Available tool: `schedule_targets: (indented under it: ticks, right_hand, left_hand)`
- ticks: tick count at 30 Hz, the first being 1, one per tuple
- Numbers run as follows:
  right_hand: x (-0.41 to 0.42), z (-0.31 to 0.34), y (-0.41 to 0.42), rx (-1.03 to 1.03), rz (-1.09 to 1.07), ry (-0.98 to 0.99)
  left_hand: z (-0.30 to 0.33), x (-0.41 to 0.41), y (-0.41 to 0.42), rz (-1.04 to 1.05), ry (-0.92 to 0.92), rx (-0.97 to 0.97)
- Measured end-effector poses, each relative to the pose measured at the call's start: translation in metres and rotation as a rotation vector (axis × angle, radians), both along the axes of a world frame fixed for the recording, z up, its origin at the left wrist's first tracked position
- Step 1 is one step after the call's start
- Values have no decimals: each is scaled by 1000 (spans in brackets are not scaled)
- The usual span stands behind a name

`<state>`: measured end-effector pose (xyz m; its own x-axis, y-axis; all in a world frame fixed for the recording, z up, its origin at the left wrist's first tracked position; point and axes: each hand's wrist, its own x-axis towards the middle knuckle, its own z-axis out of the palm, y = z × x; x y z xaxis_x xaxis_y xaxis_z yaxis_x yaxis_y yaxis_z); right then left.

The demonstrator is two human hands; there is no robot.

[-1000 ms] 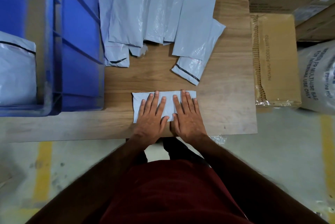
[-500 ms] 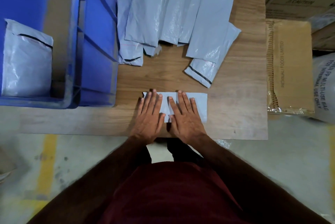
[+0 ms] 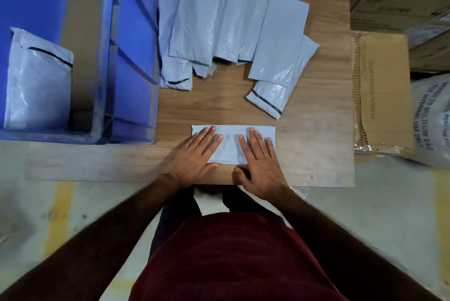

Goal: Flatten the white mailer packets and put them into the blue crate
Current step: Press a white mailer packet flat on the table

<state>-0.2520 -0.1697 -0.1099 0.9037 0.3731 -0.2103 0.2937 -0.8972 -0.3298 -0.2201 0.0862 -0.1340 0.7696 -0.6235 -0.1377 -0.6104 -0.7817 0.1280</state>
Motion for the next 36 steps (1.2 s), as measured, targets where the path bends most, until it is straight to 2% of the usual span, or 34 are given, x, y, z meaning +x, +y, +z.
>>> schedule_targets:
  ticks: [5,9,14,16,20,24,29,33,36]
  right_hand:
    - [3,2,1,-137,-18,25]
    - [18,14,9,-154,-103,-68]
    - [34,36,0,-168,-4,-158]
    - [39,46,-6,-179,42,-136]
    - [55,65,-15,-163,80,-124]
    - [73,54,-14,-143,87,-139]
    - [55,17,13,-132,127,-67]
    - [39,-8,30,-89,72,29]
    - [35,-17,33,-51,43,11]
  left_hand:
    - [10,9,-4,-84,-65,10]
    - [30,16,-6,-76,-56,-52]
    - [53,22,-1,-135,-39,-58]
    - [66,26,-1,-127,-93,-96]
    - [84,38,2,-140,-59,-121]
    - [82,51,-6,-5,-32,-86]
    - [45,44,-21,328,15,20]
    - [10,12,-19,260,92,27]
    - [-2,8,-18,276,94,17]
